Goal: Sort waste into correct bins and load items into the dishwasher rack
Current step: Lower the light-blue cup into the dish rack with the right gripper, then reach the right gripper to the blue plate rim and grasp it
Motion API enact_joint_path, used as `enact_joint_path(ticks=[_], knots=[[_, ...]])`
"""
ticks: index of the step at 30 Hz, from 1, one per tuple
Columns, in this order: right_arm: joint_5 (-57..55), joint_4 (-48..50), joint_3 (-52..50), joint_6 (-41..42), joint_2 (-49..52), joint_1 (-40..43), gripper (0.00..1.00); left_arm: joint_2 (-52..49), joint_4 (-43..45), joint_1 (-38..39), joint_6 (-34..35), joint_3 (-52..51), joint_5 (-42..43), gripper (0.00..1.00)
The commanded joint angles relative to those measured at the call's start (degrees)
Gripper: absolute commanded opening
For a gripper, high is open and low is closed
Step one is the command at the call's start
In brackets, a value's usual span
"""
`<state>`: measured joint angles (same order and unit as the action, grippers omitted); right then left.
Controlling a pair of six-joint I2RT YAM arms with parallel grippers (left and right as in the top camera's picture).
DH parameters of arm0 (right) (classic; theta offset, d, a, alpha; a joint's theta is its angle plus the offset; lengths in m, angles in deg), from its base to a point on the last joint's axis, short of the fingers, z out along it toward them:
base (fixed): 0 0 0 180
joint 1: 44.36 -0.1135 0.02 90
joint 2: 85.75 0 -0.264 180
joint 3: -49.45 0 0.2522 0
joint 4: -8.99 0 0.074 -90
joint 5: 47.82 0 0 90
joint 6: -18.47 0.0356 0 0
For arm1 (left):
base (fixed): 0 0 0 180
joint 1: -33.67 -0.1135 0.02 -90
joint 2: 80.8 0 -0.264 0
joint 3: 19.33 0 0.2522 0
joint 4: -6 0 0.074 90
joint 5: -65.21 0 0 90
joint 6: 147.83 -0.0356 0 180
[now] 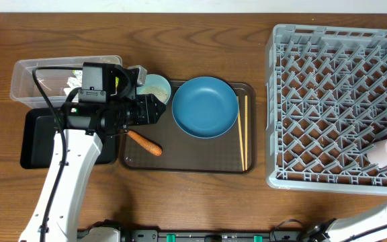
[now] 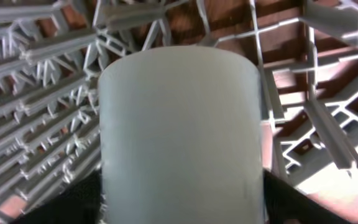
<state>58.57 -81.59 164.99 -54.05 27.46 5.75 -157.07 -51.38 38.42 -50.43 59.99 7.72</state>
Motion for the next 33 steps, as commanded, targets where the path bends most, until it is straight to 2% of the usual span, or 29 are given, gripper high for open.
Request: enact_joint_path(ticks=[1,6,12,19,23,27,29,33], knots=[[-0.3,0.9,-0.4,0.3,0.6,0.3,0.99,0.5,-0.3,-0.2,-1.2,0.6,-0.9,0.46],[1.4,2.1,0.0,0.1,0.5,0.4,0.99,0.5,-0.3,-0.2,-1.4,0.6,-0.9,0.46],[8.5,2.0,4.0,-3.5,-0.9,0.4,0.99,0.5,-0.3,-0.2,-1.4,0.6,-0.9,0.46],[12.8,0.6,10.3,-11.9,-7.1,-3.7,0.95,0.5,-0.3,-0.2,-1.4,0.6,-2.2,0.51],[12.7,-0.1,10.3,-19.4,-12.5,-11.0,0.96,0.5,-0.6,-0.2,-1.4,0.6,-6.1,0.52],[12.3,-1.0,10.3,-24.1,-15.5,-22.1,0.99,0.5,-3.7,-0.2,-0.5,0.6,-16.6,0.54],[12.3,-1.0,10.3,-25.1,-15.7,-27.7,0.99,0.5,-5.6,-0.2,0.4,0.6,-21.1,0.57],[11.5,0.9,9.4,-25.0,-14.6,-39.1,0.97,0.7,-8.5,-1.1,0.4,0.6,-24.5,0.6]])
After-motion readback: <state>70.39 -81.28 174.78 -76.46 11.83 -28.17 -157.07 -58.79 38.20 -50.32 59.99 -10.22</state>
